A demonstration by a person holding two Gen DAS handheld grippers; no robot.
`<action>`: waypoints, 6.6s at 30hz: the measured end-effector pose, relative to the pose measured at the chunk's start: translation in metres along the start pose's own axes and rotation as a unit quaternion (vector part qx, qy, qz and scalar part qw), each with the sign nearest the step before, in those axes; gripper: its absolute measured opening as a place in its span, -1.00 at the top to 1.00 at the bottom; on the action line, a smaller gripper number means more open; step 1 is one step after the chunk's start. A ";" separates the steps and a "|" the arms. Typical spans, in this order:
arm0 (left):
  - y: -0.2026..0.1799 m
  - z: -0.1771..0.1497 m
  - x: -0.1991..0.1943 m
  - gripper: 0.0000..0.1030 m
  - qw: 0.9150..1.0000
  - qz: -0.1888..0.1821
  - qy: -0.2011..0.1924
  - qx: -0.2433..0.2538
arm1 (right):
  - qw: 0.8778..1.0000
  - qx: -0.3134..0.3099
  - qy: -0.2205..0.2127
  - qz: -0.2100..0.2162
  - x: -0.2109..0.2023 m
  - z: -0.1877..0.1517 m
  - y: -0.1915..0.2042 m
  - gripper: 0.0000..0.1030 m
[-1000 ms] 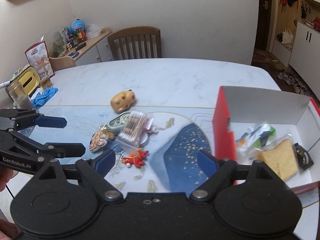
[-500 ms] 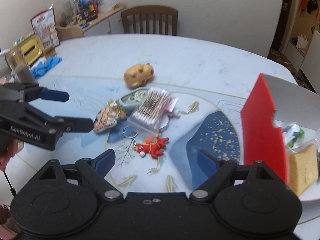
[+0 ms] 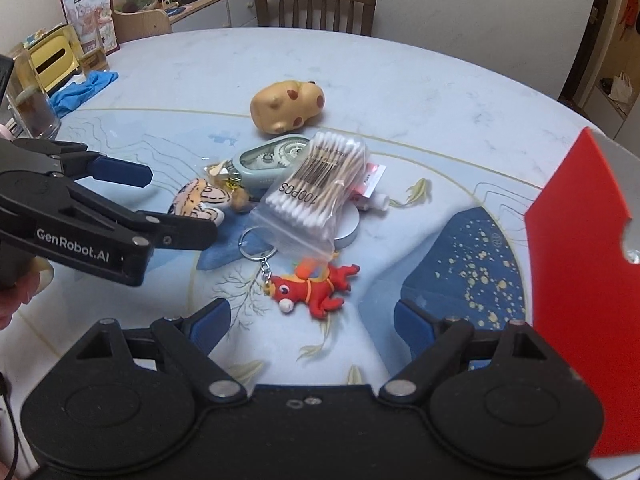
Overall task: Organize objects
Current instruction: 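Grasp the doll keychain with the left gripper while the right grasps the red dragon keychain, then carry doll and dragon keychains into the red box and open both grippers, then withdraw both grippers from the box back over the table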
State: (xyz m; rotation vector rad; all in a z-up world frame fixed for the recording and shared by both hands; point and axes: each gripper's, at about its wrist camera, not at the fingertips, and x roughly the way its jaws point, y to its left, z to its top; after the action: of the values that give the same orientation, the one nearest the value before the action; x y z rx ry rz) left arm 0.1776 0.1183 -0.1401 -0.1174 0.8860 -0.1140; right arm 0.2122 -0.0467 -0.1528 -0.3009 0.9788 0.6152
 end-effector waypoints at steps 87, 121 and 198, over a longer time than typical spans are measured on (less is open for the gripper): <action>-0.179 0.041 -0.095 -0.11 0.989 -0.067 -0.037 0.127 | 0.992 0.050 -0.119 0.017 -0.190 -0.021 -0.128 -0.03; -0.352 0.136 0.049 -0.12 0.959 -0.043 0.006 0.280 | 0.987 0.098 -0.080 -0.100 -0.148 -0.062 -0.297 -0.03; -0.327 0.120 0.016 -0.28 0.977 -0.080 -0.007 0.196 | 0.989 0.096 -0.096 -0.050 -0.175 -0.068 -0.261 -0.43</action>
State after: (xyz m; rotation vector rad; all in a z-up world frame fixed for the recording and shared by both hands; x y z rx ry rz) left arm 0.2642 -0.2000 -0.0287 0.1799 0.8244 -0.4352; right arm 0.2538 -0.3485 -0.0502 -0.1156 0.8242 0.4451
